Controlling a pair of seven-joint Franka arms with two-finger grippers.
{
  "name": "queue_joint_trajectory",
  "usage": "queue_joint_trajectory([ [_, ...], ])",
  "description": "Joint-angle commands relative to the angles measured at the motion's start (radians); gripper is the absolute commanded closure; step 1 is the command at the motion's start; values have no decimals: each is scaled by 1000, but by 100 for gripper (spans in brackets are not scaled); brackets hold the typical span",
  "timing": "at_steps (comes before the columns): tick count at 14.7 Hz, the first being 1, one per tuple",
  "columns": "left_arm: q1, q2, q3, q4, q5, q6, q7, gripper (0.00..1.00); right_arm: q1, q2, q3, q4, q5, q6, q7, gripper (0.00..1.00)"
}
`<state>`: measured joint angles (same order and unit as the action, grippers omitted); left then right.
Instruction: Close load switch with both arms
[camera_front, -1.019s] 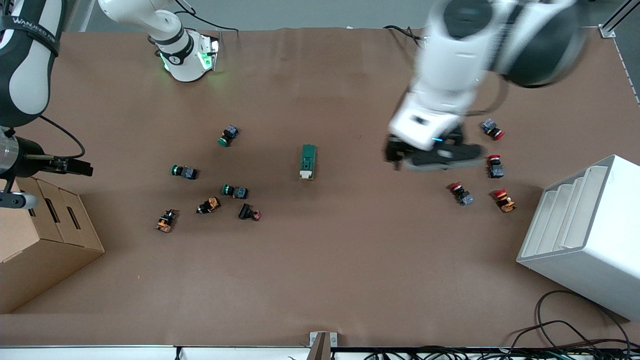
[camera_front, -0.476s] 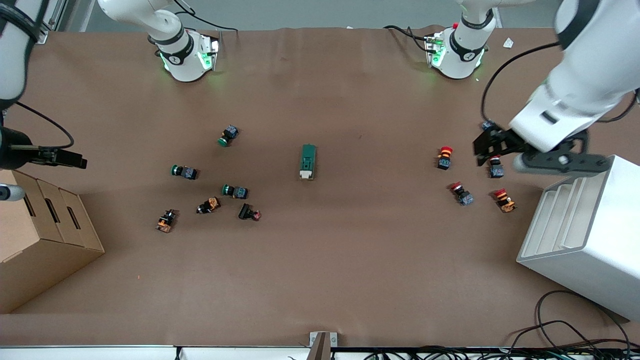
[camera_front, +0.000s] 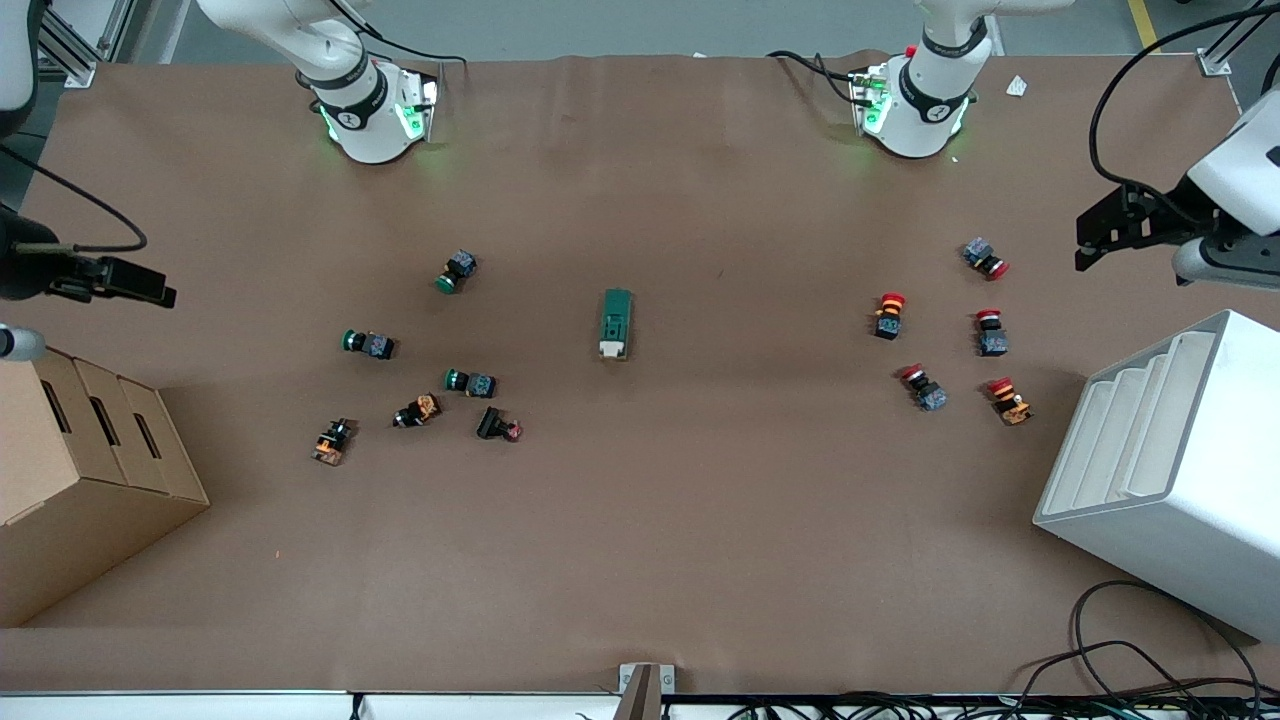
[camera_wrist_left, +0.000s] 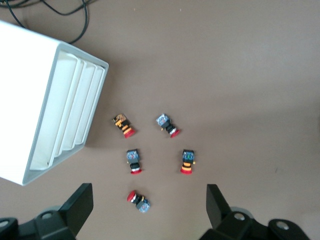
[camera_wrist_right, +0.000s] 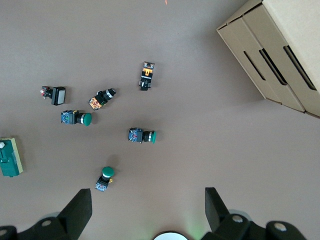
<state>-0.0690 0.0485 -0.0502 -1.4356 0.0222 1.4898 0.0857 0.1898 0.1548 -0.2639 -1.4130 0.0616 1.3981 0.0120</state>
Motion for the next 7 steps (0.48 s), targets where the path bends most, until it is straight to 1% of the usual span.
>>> queue_joint_trajectory([
  [1, -3, -114, 12, -139, -33, 7, 8, 0, -125, -121, 152, -138, -51, 41, 14, 0],
  [2, 11, -136, 12, -159, -65, 7, 6, 0, -122, -142, 157, -156, -63, 42, 14, 0],
  [3, 14, -153, 13, -176, -70, 6, 3, 0, -121, -161, 157, -175, -68, 47, 14, 0],
  [7, 6, -176, 12, -190, -59, -8, -17, 0, -144, -231, 166, -247, -68, 64, 13, 0],
])
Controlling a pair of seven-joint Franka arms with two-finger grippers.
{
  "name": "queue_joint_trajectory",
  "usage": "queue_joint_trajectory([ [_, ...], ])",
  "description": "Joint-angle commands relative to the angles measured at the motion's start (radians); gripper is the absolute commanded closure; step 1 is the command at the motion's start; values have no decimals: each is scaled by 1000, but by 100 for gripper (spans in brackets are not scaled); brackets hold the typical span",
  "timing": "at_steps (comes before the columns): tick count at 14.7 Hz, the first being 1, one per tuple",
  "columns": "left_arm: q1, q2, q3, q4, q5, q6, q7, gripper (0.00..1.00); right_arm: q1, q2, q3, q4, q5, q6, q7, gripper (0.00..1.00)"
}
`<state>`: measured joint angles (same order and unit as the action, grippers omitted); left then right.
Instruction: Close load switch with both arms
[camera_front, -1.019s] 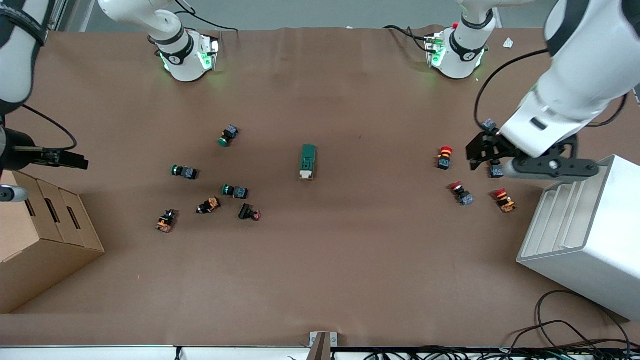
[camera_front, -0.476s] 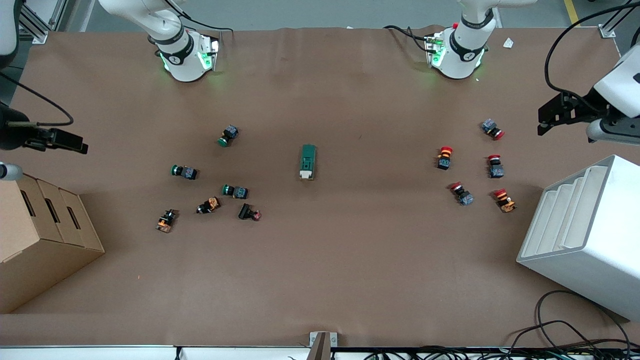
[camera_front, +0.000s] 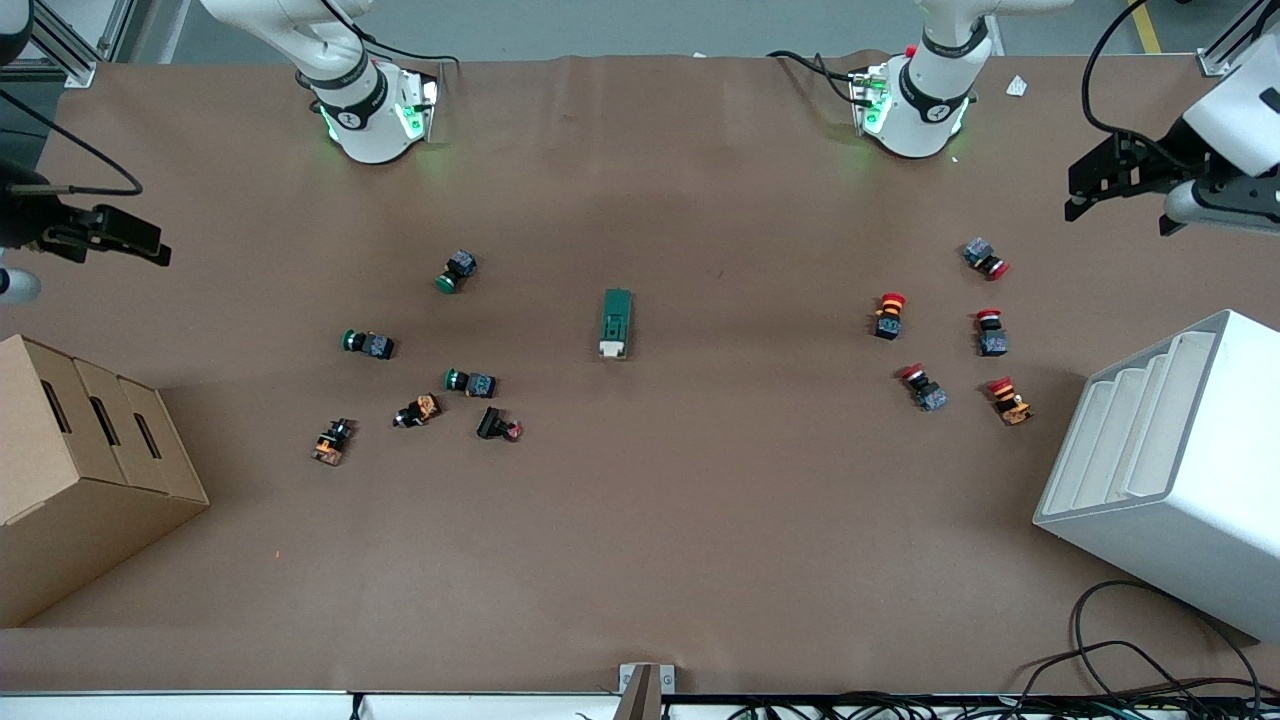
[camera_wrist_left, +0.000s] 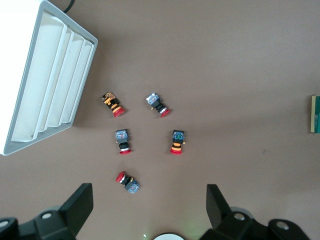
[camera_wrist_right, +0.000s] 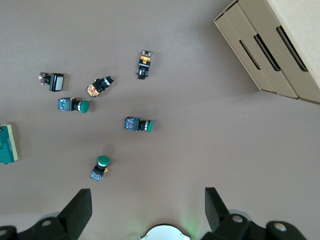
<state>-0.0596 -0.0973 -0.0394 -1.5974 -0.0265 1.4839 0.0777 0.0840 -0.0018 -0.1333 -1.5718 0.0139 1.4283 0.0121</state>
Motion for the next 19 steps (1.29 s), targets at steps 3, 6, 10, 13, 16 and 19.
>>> queue_joint_trajectory([
  [3, -8, -35, -10, -30, 12, -5, -67, 0, -78, -115, 73, -116, -20, 32, 8, 0],
  [6, -5, -38, -33, -33, 26, -7, -81, 0, -92, -144, 93, -128, -29, 24, 8, 0],
  [10, -2, -16, -34, -4, 43, -5, -52, 0, -92, -187, 96, -128, -31, 4, 6, 0],
  [13, 1, 4, -36, 16, 42, -7, -16, 0, -98, -184, 112, -126, -32, 4, 6, 0],
  [16, 4, 11, -30, 17, 42, -7, 4, 0, -113, -179, 112, -96, -31, 3, 14, 0],
  [19, 3, 22, -30, 36, 42, -8, 1, 0, -116, -179, 113, -91, -28, -23, 16, 0],
])
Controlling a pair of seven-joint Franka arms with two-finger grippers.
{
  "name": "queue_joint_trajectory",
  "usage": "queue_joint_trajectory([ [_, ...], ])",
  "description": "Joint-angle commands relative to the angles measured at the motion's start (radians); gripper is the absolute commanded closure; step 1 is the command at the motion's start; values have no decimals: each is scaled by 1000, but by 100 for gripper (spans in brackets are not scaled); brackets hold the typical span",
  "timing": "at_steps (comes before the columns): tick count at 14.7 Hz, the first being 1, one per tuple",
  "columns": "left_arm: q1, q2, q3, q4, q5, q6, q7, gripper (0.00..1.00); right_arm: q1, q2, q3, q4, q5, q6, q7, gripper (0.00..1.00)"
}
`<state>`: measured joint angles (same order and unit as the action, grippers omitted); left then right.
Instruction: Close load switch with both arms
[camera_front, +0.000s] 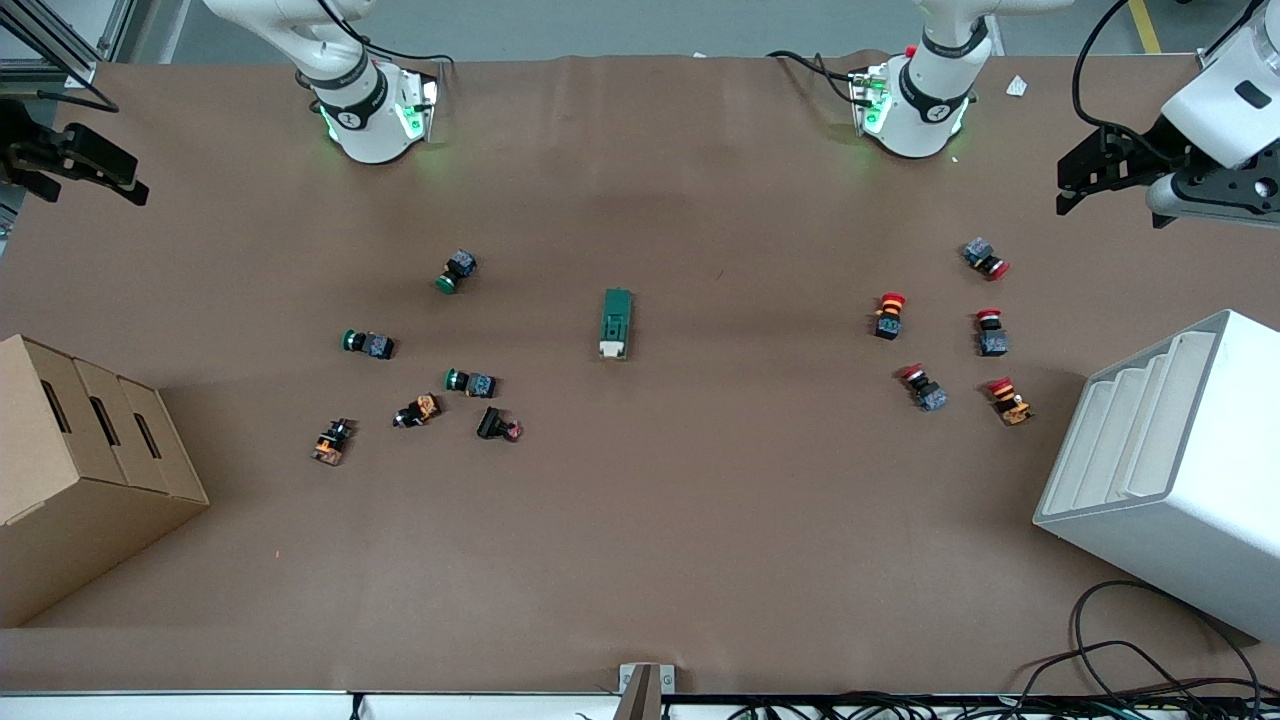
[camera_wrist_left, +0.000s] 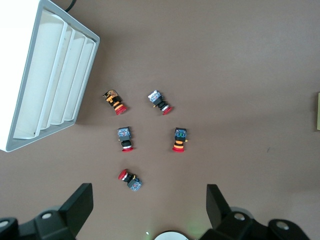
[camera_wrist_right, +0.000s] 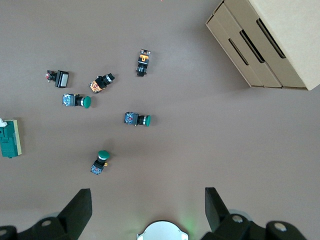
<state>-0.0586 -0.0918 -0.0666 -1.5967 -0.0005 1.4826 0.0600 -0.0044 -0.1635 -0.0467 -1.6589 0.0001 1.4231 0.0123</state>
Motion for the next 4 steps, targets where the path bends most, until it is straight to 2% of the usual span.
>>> queue_joint_trajectory([
  [1, 3, 20, -2, 37, 13, -7, 20, 0, -29, -17, 27, -9, -12, -24, 15, 0],
  [4, 8, 18, 1, 41, 8, -10, 20, 0, -31, -25, 27, -16, -12, -29, 11, 0],
])
